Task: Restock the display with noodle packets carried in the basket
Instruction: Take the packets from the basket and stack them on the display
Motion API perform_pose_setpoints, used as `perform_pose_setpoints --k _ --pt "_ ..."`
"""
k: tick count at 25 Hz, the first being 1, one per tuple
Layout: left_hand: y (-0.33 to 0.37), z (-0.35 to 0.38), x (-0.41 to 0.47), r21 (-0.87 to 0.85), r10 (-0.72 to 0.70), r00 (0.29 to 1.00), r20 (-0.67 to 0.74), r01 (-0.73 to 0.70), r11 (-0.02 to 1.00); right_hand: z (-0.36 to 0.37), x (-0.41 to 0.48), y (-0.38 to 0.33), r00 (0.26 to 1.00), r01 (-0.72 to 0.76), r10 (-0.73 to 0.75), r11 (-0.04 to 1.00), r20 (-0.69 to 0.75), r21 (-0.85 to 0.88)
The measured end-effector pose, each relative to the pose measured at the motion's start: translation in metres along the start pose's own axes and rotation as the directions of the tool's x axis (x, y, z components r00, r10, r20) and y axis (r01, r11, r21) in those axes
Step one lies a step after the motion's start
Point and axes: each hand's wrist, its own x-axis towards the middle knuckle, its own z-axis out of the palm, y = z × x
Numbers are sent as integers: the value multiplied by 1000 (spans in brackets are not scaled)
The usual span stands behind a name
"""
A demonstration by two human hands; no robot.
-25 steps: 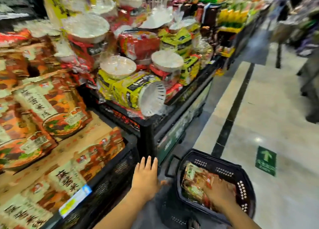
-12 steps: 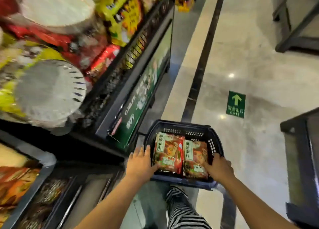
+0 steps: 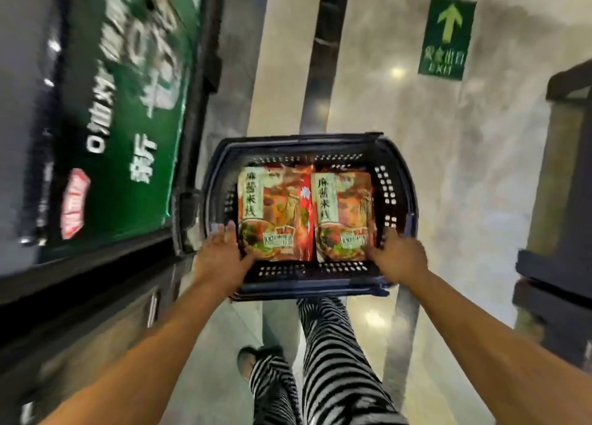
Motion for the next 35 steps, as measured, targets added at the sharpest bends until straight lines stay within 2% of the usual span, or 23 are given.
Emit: perform_pose_setpoints --k 5,10,12,15,18,22,25,29,31,33,35 --pt "-7 43 98 -96 -92 996 4 92 991 46 94 -10 999 -38 31 987 43 156" --pt "2 74 141 50 -238 961 -139 247 968 91 161 -7 976 -219 209 932 65 288" --pt "8 78 147 58 -252 955 -155 263 963 103 175 -5 963 -269 260 912 70 311" --pt "14 81 162 -82 -245 966 -82 239 968 114 185 -1 955 -283 297 915 -5 288" --pt "13 89 182 -312 -284 958 43 283 907 118 187 0 937 -301 346 872 -53 386" --pt "14 92 189 -358 -341 940 15 323 876 116 185 -3 914 -299 404 729 -34 616" --pt "12 93 189 -414 -357 934 30 336 846 117 180 -5 922 -263 386 660 -18 704" --pt "9 95 185 -616 -210 976 63 204 761 118 173 -12 933 -224 360 643 -31 732" --pt "9 90 178 -674 -121 992 29 109 730 113 166 -17 941 -235 338 601 24 764" --pt "8 84 166 -709 -81 996 -23 40 704 106 158 -22 958 -233 271 544 95 806" --pt "7 76 148 -747 -58 995 -78 -20 664 100 147 -27 973 -199 204 527 104 826"
